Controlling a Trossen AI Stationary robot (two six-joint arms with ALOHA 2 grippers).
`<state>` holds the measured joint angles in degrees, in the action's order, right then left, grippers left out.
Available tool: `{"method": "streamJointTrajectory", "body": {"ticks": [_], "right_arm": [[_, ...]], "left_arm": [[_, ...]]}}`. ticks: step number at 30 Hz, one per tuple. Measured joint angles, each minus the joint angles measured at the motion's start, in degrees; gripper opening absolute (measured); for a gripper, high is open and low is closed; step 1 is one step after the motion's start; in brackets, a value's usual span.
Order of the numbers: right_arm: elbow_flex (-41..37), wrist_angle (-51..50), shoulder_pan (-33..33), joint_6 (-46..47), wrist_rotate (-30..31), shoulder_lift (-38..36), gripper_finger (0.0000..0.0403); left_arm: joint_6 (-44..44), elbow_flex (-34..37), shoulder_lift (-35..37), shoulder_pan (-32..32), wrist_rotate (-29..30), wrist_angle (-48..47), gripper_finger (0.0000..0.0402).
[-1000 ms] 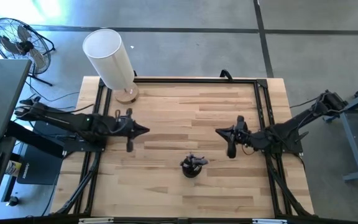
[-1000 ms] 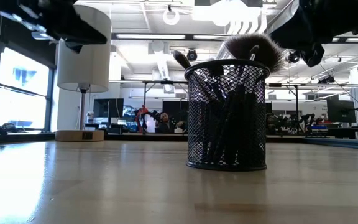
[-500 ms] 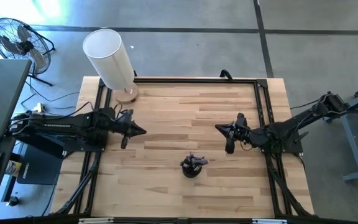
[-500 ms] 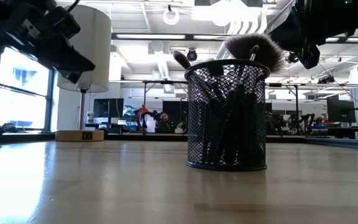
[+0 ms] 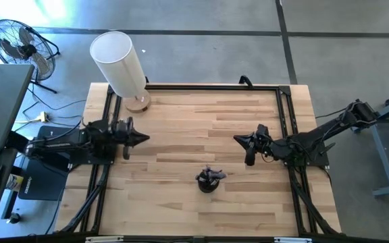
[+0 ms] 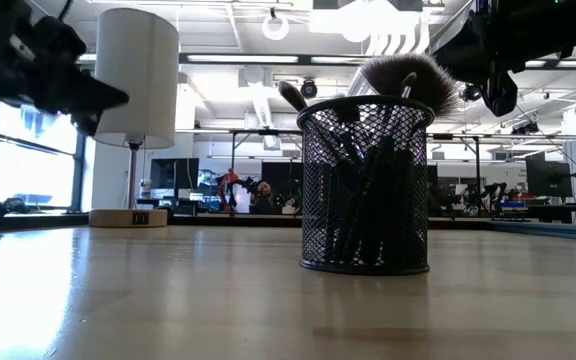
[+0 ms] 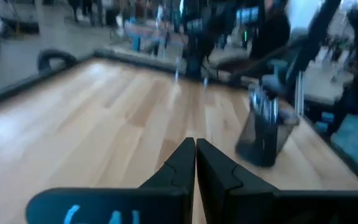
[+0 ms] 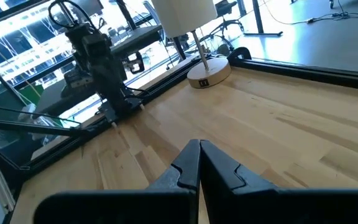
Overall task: Pick & Place Makeup Supplies
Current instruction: Return to Home Position
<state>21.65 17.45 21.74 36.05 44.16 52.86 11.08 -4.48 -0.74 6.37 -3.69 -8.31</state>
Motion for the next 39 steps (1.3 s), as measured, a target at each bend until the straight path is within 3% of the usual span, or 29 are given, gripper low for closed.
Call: {"method": "streamJointTrajectory", "body": {"ticks": [8,18,24,39], "right_arm": [[0.0,-0.2,0.0,-1.8,0.3,0.0,0.0002],[0.0,-7.1,-0.5,-10.5,-2.9,0.0,0.0001],[0.0,-17.4,-3.5,-14.5,-13.8,0.0,0.0001],[0.0,-17.6,-19.6,-41.3,-48.1,-0.1,0.0000]], "left_arm": [[-3.7,0.9,0.3,0.0,4.2,2.0,0.0012],[-3.8,1.0,-0.2,0.0,3.1,1.9,0.0012],[-3.8,1.1,-0.2,0.0,3.4,2.5,0.0012],[-3.7,1.1,-0.2,0.0,3.5,2.6,0.0012]]}}
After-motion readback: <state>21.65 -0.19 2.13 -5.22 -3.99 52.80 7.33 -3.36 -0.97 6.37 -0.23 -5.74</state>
